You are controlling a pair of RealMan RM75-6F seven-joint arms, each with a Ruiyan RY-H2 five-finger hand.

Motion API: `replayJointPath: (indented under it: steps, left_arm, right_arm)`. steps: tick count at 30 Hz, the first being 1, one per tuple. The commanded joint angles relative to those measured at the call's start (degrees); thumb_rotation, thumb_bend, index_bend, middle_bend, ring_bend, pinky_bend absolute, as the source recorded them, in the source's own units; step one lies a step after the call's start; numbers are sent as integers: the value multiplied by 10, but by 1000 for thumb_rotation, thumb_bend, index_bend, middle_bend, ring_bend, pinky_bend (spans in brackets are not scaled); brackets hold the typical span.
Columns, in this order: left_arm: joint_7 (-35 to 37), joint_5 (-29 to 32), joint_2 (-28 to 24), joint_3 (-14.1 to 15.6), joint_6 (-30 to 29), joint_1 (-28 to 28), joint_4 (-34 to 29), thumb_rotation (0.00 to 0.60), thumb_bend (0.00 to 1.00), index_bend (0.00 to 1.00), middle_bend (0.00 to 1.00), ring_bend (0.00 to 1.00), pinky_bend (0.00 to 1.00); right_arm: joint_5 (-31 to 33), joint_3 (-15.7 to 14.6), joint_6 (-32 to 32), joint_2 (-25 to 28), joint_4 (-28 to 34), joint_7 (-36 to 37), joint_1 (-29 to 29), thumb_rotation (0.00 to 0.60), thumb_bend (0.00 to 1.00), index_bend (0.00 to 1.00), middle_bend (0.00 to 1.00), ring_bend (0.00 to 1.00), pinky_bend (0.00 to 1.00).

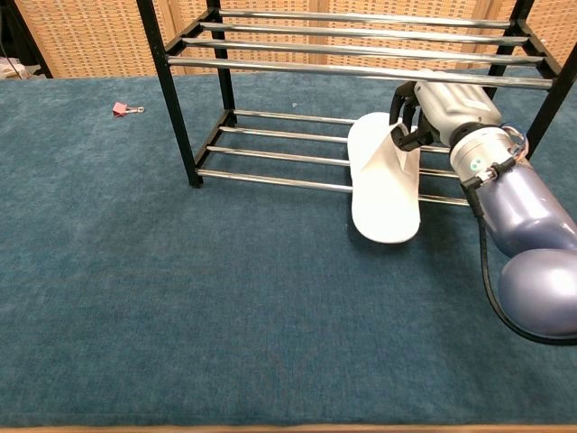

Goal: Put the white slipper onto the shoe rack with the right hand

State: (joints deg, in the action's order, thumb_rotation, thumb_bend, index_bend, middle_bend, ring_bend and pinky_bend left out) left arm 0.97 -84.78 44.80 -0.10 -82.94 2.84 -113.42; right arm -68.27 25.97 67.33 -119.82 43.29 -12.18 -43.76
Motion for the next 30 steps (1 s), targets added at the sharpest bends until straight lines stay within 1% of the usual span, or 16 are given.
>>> replayJointPath:
  steps: [1,7,15,16,18,19,20,22,24,25,30]
  left_arm:
    - [1,1,0,0,2,1,0,600,0,0,0,0,4]
    - [-1,2,0,-1,4,2,0,600,0,0,0,0,4]
    - [-1,0,0,0,0,1,0,600,0,0,0,0,4]
    - [0,0,0,0,0,1,0,600,0,0,0,0,5]
    - [2,-1,0,0,0,1,0,600,0,0,0,0,4]
    - [2,-1,0,0,0,1,1,600,0,0,0,0,4]
    - [4,-2,-1,0,-1,1,1,600,0,0,0,0,4]
    - [5,-3,-2,0,-3,0,1,600,0,0,0,0,4]
    - [7,-3,-2,0,-3,0,1,600,0,0,0,0,4]
    - [7,-3,-2,0,-3,0,1,600,0,0,0,0,4]
    - [7,-6,-3,1,-2,0,1,600,0,0,0,0,4]
  right_arm:
    - [8,8,-2,-3,-16,2,-9,600,510,634,602,580,651]
    - [23,21,-3,-7,-31,8,-19,600,511,634,602,580,651]
    - [29,15,-3,-10,-39,8,-20,600,510,625,598,579,650]
    - [28,14,-3,-9,-39,9,-20,600,511,598,587,571,644]
    - [26,9,-7,-5,-33,19,-18,600,475,488,531,528,606]
    - [26,7,-13,-2,-26,25,-16,600,403,400,471,475,566]
    - [29,6,-21,4,-16,29,-14,600,308,324,401,410,519]
    - [34,4,-32,14,4,27,-9,600,191,249,301,312,441]
    - [39,4,-33,22,21,18,-5,600,164,219,250,258,390]
    - [40,3,-32,25,28,13,-4,600,163,213,240,247,378]
    - [50,0,-25,35,60,-9,5,600,163,220,238,244,374]
